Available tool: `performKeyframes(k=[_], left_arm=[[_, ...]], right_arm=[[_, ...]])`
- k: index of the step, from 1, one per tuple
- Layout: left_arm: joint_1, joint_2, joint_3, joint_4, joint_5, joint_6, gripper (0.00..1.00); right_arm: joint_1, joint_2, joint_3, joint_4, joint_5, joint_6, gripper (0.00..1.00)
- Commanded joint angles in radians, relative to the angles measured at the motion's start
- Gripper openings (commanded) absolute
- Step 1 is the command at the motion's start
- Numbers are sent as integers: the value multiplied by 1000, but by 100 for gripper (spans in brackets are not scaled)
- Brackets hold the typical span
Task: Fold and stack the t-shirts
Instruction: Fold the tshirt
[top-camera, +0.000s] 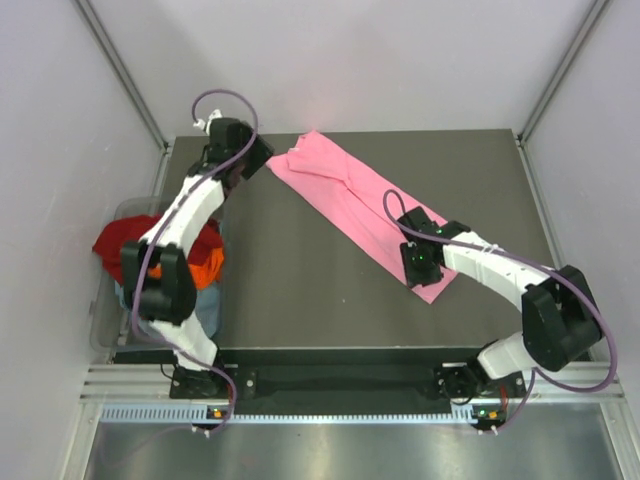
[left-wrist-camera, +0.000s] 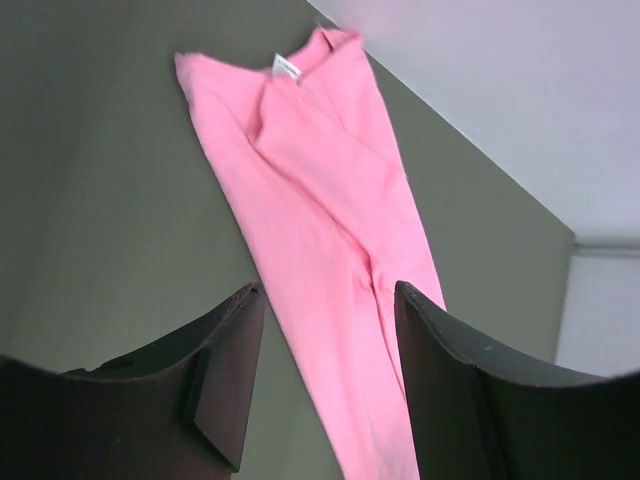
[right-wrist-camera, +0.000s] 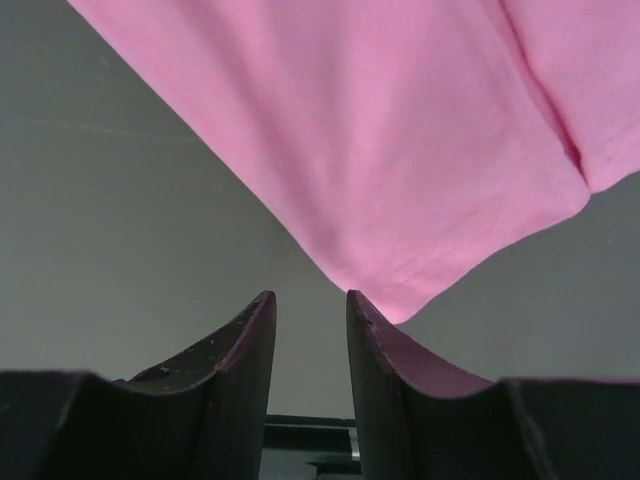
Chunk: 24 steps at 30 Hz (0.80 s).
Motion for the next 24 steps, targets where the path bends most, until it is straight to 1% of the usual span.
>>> performKeyframes(k=[1,2,3,4,7,11,13,16,20,24], left_arm=[[7,-207,-202,-7,115,40,60],[7,-247,-239,-10,123,44,60],[7,-319,-280,-10,132,43,60],[7,-353,-363,2,167,40,60],[7,-458,-483,41,215,29,60],[7,-543,-531,5,276,60,60],[7,-565,-543,-11,282,75,60],[7,-606,-546,-54,266,126,60],[7,-660,-583,-67,241,164,60],[7,-691,-620,-84,172,198,60]], right_arm=[[25,-3,-21,-28,48,-3,35],[25,-4,-27,-26,48,-5,35],[24,-4,-35,-25,45,-10,35],[25,8,-39,-20,39,-19,36],[27,49,-44,-8,20,-43,35],[30,69,-38,15,33,-46,33],[28,97,-35,15,40,-46,33],[30,116,-36,17,59,-43,35],[28,116,-44,20,63,-43,35],[28,123,-59,29,48,-40,34]])
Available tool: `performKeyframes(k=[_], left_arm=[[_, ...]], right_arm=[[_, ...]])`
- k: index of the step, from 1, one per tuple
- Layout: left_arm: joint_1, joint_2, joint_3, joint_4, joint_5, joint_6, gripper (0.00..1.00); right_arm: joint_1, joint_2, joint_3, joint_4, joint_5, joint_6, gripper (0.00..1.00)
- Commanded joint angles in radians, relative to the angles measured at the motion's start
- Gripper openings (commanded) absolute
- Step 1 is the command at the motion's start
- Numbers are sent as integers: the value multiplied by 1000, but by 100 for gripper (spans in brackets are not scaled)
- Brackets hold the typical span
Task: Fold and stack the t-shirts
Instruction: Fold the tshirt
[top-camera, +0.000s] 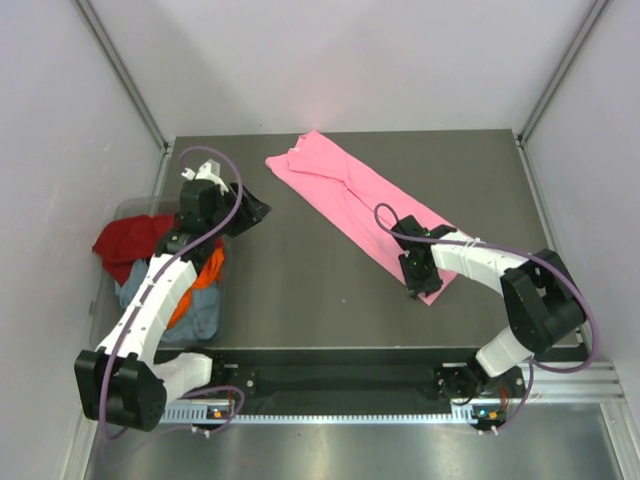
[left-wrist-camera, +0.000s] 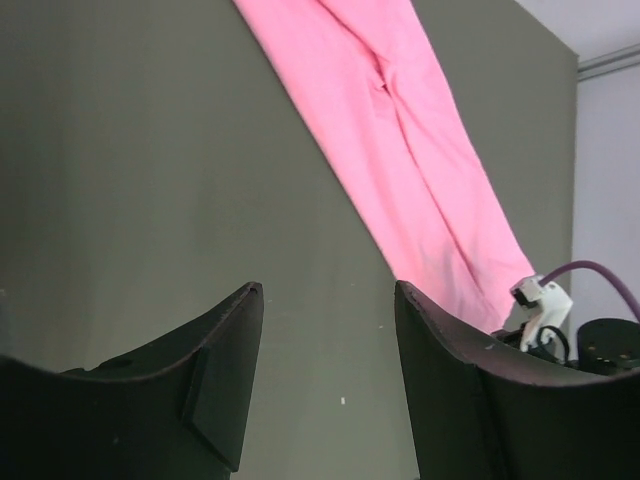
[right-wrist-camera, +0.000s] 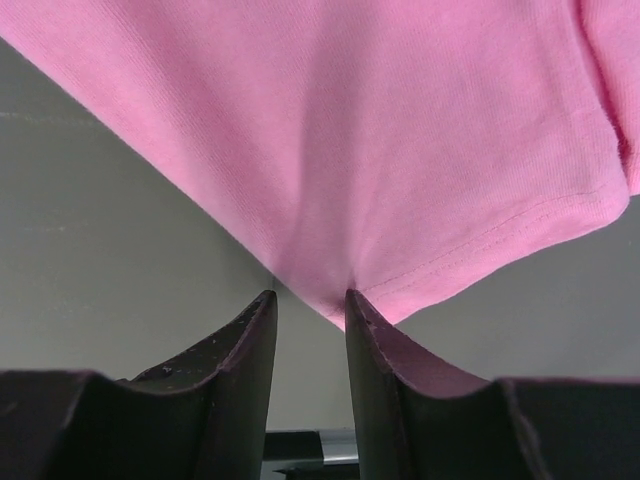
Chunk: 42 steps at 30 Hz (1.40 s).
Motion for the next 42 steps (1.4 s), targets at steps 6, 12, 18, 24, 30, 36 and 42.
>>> performKeyframes(k=[6,12,18,24,30,36,42], left_arm=[[7,-34,-39,-16,-69,72,60],[7,-40,-39,-23,-96,82,59],[8,-60,-45,-27,-150,99,60],[15,-36,-11,-58,-213,104,61],[30,47,39,-32,-159,76,61],[31,203,76,153,-56,-8,57],[31,420,225,204,-130,-28,55]], right_arm=[[18,22,-22,22,31,2,33],[18,33,-25,27,34,5,24],[18,34,-28,30,-3,3,0],[68,-6,-40,41,-65,40,0],[179,-3,-34,54,-95,114,0],[277,29,-4,77,-90,196,0],[346,16,-10,120,-102,273,0]])
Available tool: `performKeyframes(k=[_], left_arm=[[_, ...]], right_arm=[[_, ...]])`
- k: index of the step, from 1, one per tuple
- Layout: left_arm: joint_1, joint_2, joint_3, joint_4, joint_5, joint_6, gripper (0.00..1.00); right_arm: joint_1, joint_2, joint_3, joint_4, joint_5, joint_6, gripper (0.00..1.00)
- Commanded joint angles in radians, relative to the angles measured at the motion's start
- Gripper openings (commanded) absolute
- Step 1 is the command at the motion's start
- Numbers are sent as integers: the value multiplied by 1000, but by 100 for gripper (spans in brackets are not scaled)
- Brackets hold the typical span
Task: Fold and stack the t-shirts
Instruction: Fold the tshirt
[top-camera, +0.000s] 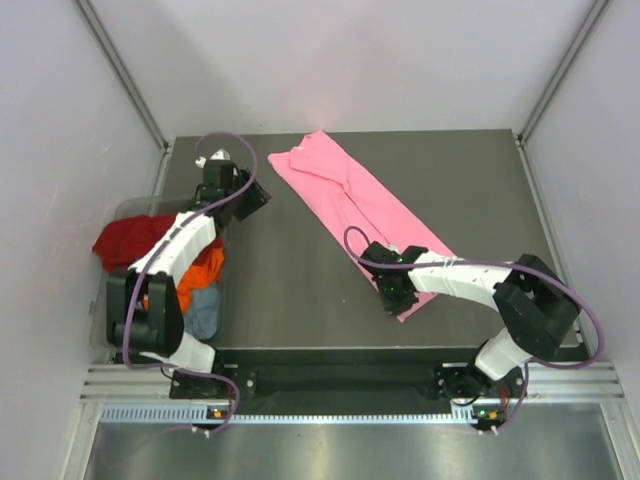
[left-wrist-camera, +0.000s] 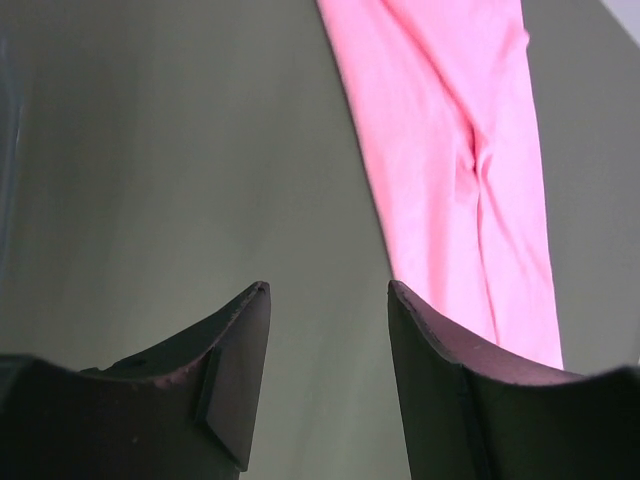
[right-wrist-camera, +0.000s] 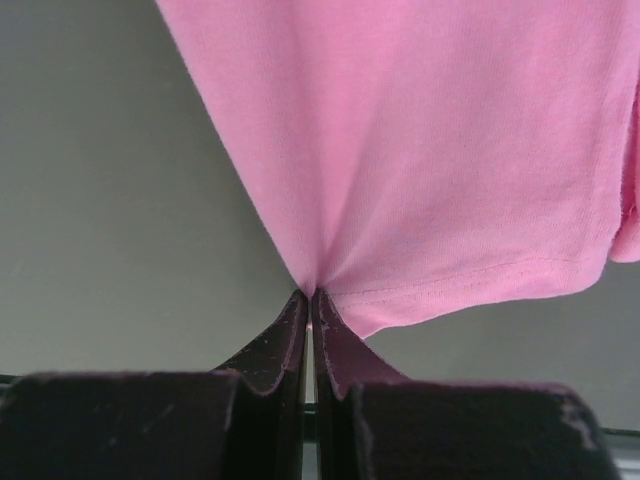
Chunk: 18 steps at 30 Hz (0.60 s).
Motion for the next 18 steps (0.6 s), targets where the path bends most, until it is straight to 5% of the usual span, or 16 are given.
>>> performKeyframes(k=[1,18], left_arm=[[6,116,123,119,-41,-18,55],[6,622,466,341,-134,-97,48]], right_arm=[[78,11,10,98,-105,105,0],[156,-5,15,157,-54,251,0]])
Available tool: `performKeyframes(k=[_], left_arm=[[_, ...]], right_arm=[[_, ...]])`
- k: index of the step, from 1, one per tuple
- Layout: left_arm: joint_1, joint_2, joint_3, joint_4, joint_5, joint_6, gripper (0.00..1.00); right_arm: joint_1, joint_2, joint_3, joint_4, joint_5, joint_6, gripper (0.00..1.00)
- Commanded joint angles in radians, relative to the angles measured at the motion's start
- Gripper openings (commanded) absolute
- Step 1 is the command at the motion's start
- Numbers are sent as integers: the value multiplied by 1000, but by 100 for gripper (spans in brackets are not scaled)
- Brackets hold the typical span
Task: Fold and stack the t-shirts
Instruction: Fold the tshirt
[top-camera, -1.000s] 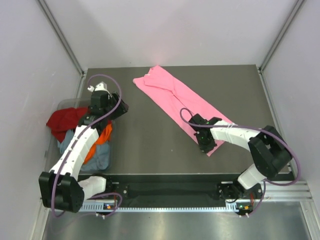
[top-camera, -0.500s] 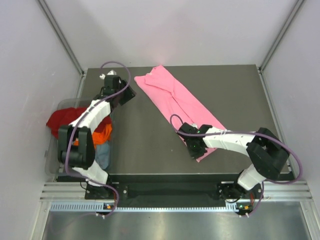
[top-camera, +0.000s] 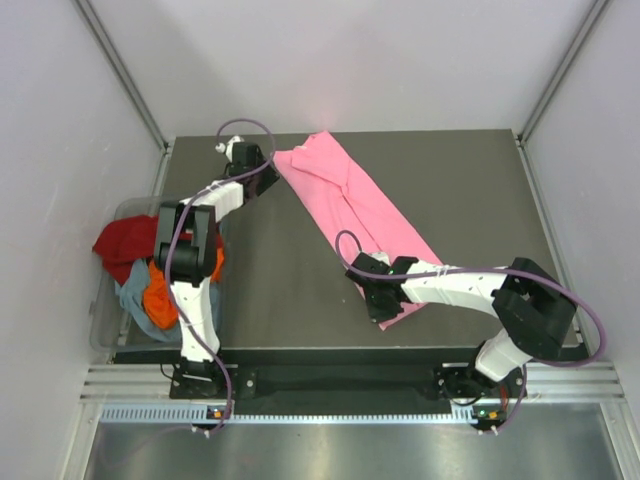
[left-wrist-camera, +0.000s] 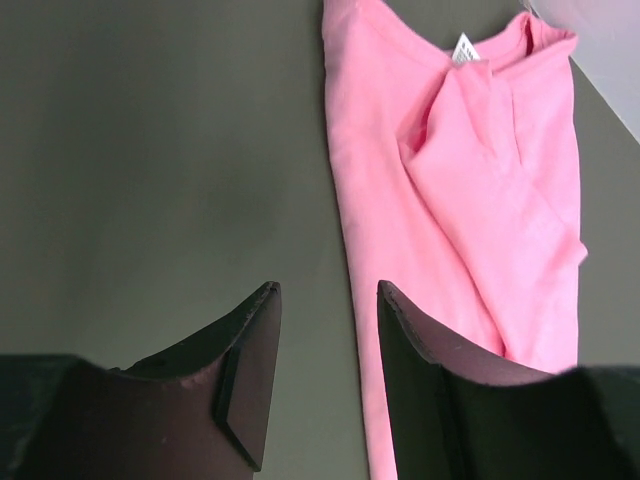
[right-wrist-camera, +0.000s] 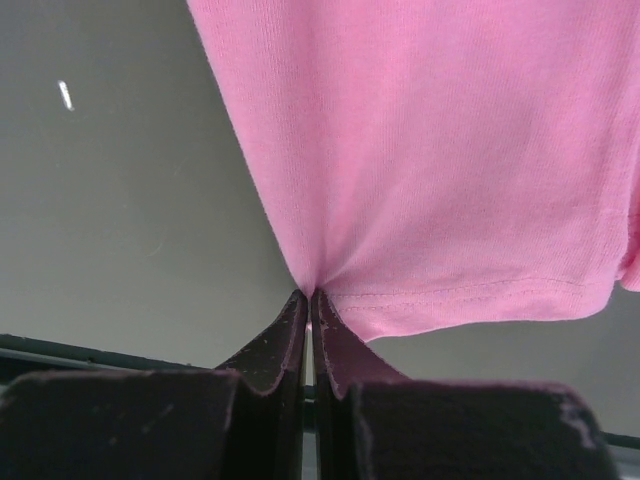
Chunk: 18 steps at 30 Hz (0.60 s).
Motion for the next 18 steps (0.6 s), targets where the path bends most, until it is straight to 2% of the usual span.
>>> performKeyframes(k=[1,6,12,14,16,18], left_arm=[[6,81,104,113,-20,-19,48],[4,190,210,118,-8,-34,48],[4,262,239,153,-11,-51,47],[4,284,262,147,-25,-47,40],[4,305,282,135,-37,-40,37],[4,321,311,132,-43,-39,28]], right_arm=[[26,-3,15,86,-25,63,0],[25,14,29,70,-24,63,0],[23,11,50,51,-30,62,0],[26,8,55,45,-30,62,0],[25,8,57,42,-33,67,0],[26,12,55,43,-42,68,0]])
